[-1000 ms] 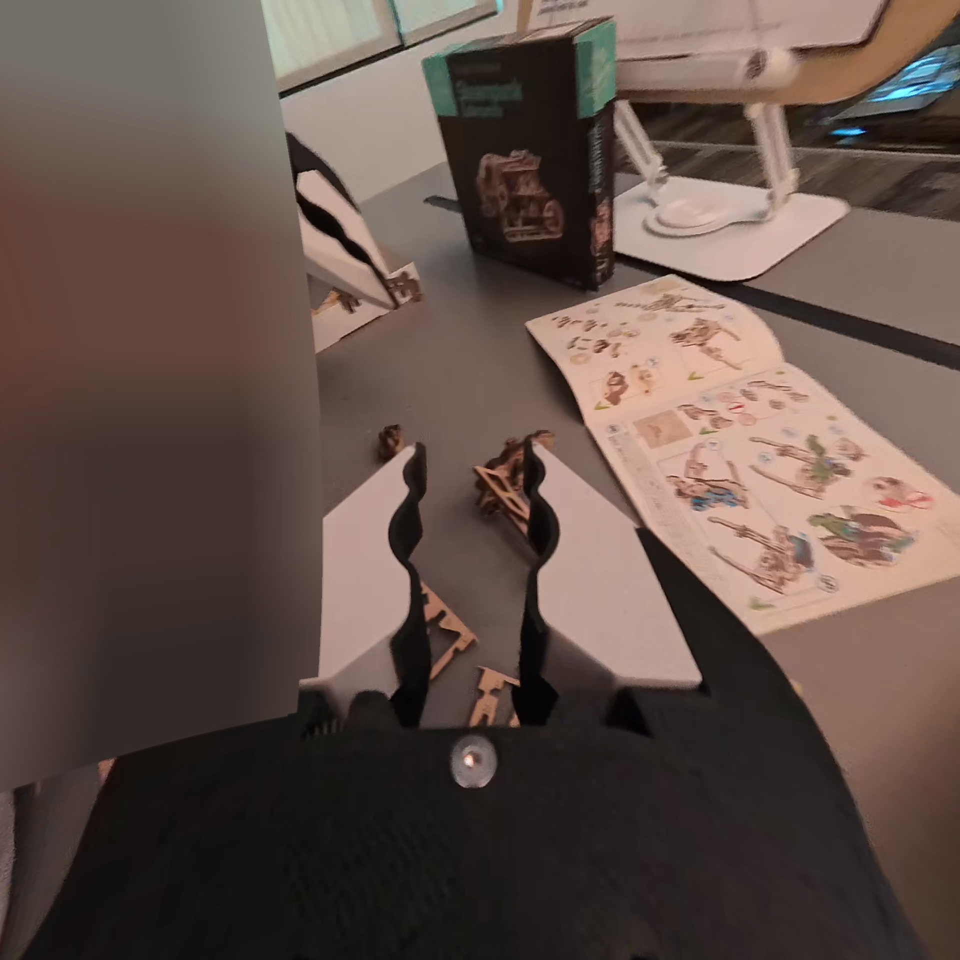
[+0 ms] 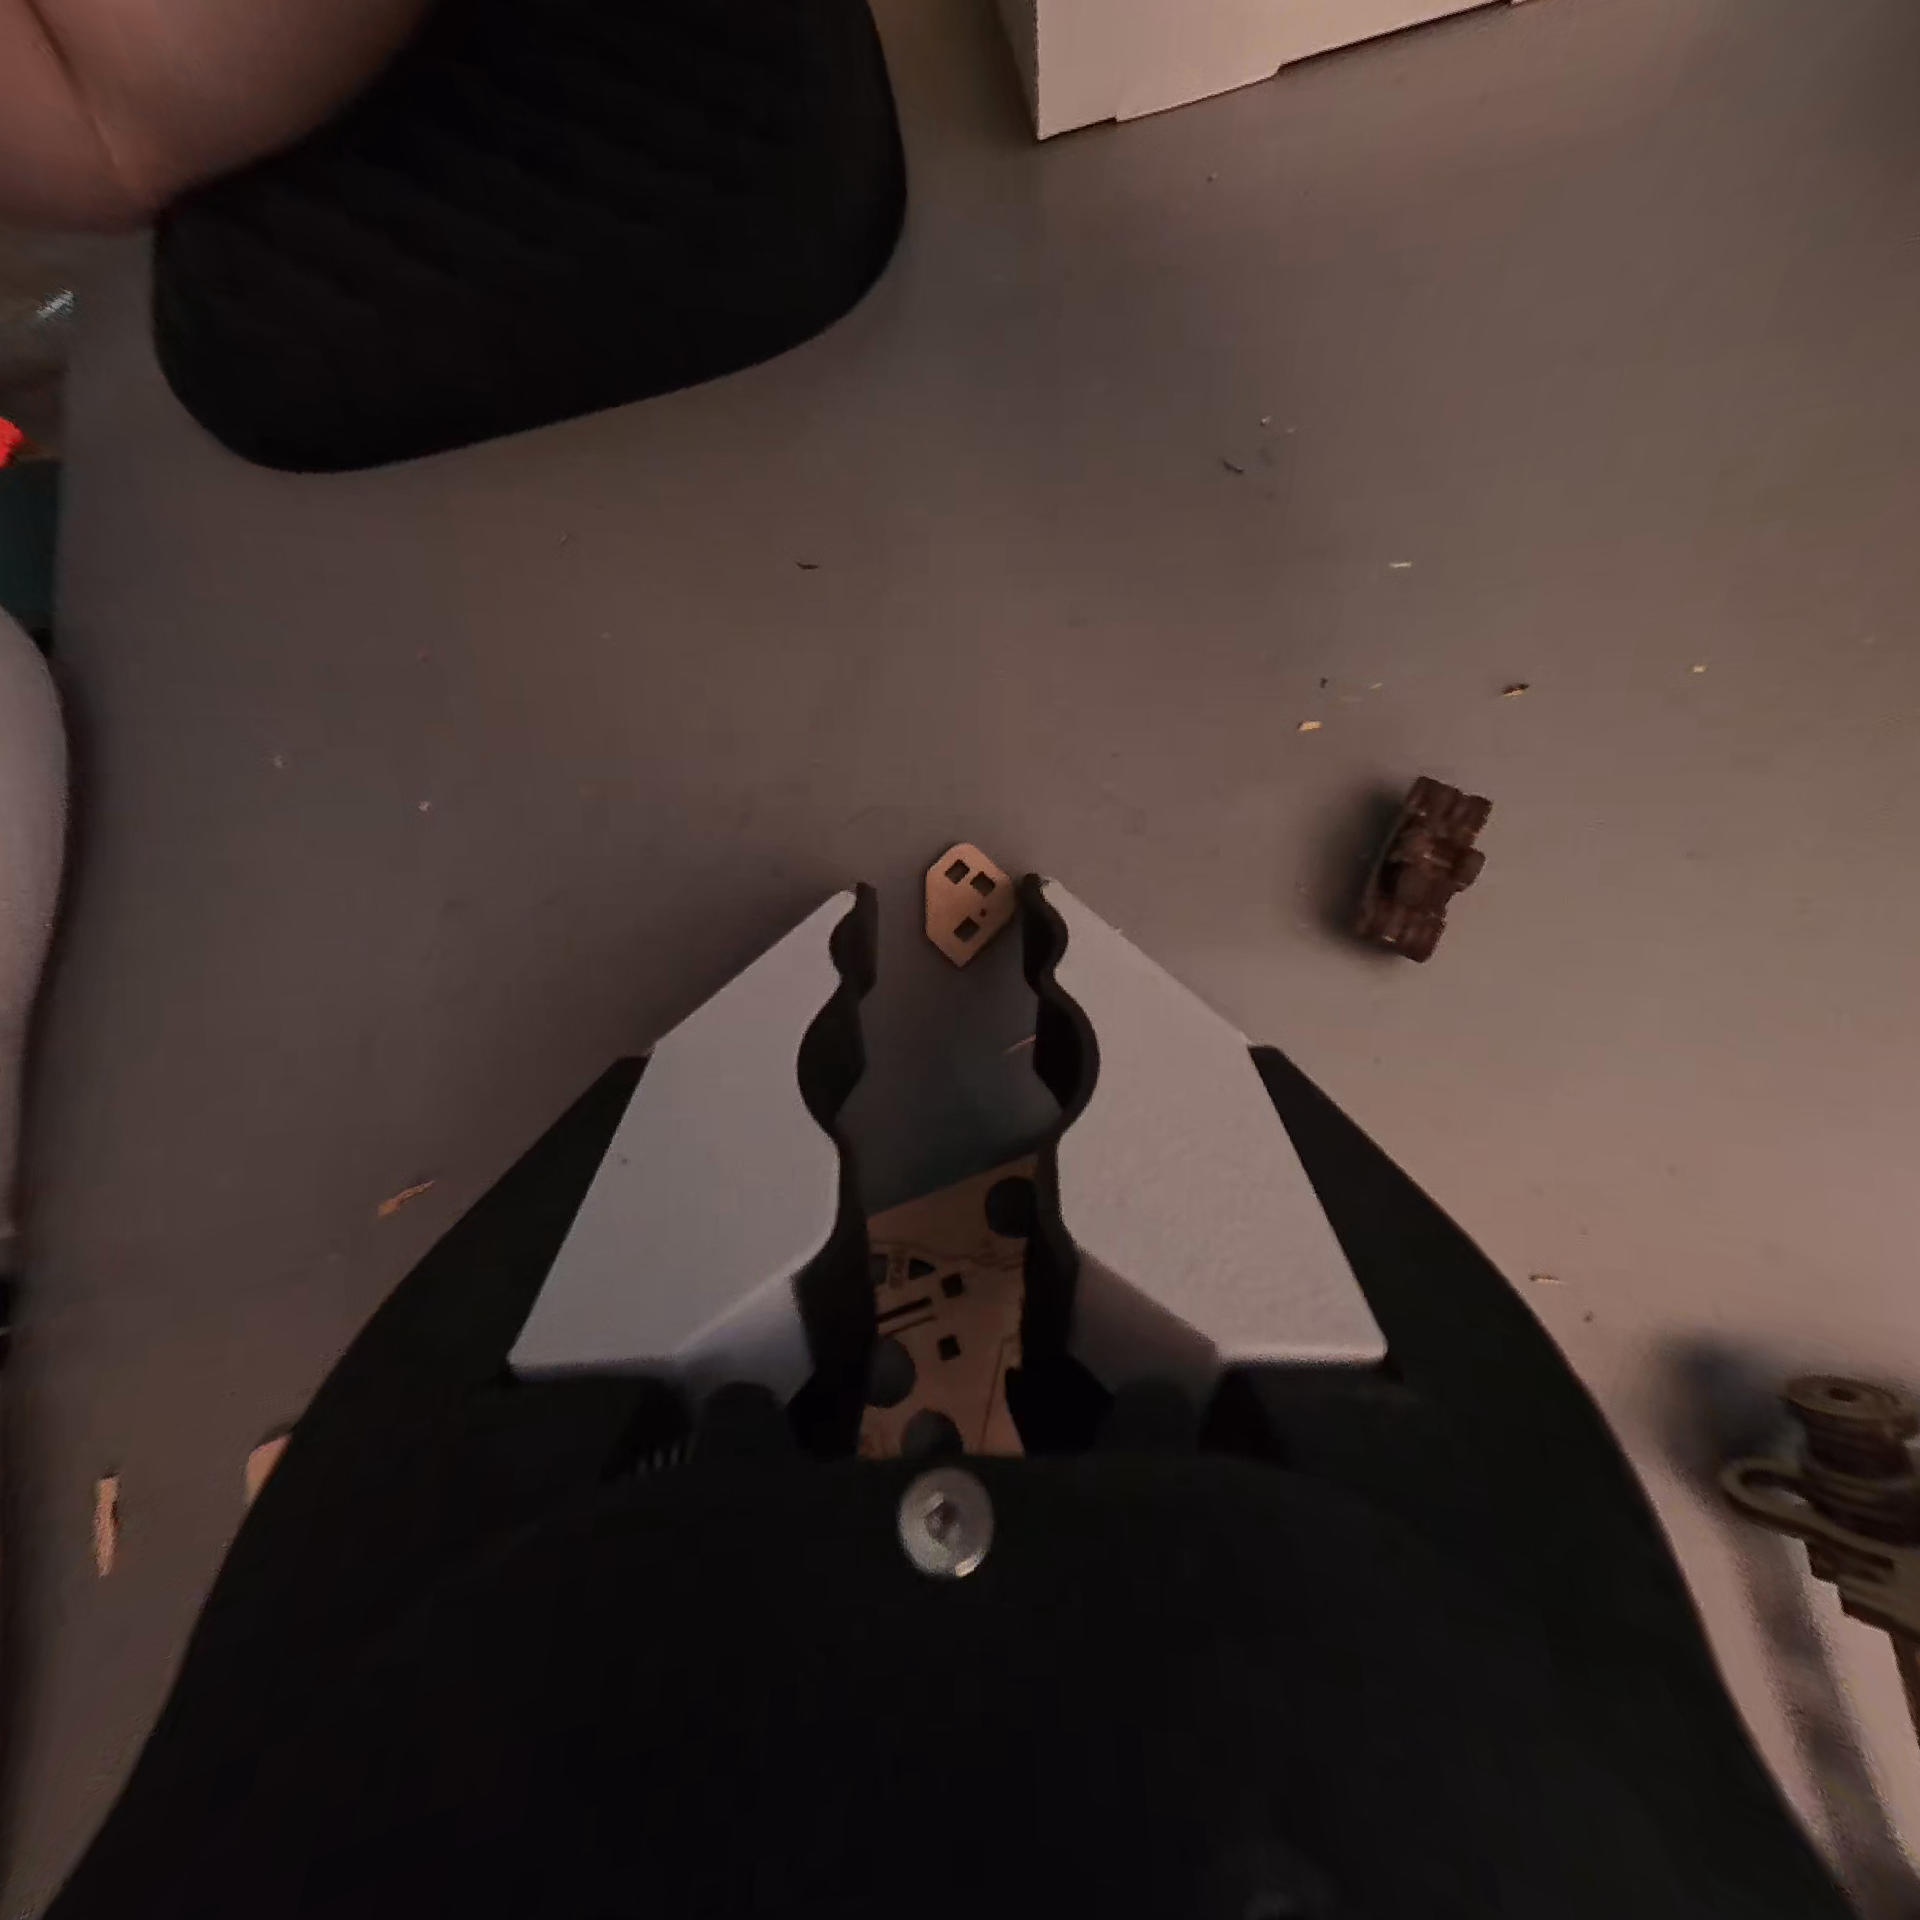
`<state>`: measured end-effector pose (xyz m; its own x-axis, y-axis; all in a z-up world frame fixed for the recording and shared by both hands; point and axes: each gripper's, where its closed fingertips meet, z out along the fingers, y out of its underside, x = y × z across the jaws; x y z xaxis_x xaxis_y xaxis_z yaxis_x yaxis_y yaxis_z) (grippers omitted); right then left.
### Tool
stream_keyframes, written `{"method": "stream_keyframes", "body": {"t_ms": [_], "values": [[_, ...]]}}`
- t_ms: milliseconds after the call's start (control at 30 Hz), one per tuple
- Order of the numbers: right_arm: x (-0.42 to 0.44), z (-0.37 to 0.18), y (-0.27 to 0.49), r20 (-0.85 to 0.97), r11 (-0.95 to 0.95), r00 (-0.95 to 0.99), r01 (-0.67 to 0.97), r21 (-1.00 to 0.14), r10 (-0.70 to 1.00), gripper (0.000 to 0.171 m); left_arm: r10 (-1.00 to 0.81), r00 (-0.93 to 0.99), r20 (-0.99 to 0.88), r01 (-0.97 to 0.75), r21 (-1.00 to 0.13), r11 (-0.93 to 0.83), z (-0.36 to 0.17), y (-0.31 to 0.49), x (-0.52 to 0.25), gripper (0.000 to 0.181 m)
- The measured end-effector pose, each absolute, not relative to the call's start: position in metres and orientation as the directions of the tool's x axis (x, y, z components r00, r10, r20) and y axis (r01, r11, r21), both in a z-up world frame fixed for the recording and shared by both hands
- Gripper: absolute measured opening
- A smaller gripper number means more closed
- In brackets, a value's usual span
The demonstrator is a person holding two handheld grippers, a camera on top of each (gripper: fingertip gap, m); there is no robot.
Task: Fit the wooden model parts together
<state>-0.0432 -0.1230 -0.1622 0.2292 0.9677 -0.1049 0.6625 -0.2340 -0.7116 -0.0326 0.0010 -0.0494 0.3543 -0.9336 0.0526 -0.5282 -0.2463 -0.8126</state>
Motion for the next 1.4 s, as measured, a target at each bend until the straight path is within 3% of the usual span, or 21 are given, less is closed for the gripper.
{"method": "stream_keyframes", "body": {"t_ms": [1100, 1400], "values": [[-0.038, -0.163, -0.125, -0.050, -0.165, 0.190, 0.660, -0.733, 0.980, 0.023, -0.936, 0.350, 0.034, -0.521, -0.824, -0.225, -0.042, -0.001, -0.033, 0.000], [-0.038, -0.163, -0.130, 0.001, -0.084, 0.125, 0.673, -0.735, 0.992, 0.029, -0.938, 0.344, 0.033, -0.511, -0.832, -0.217, -0.038, -0.002, -0.034, 0.000]]}}
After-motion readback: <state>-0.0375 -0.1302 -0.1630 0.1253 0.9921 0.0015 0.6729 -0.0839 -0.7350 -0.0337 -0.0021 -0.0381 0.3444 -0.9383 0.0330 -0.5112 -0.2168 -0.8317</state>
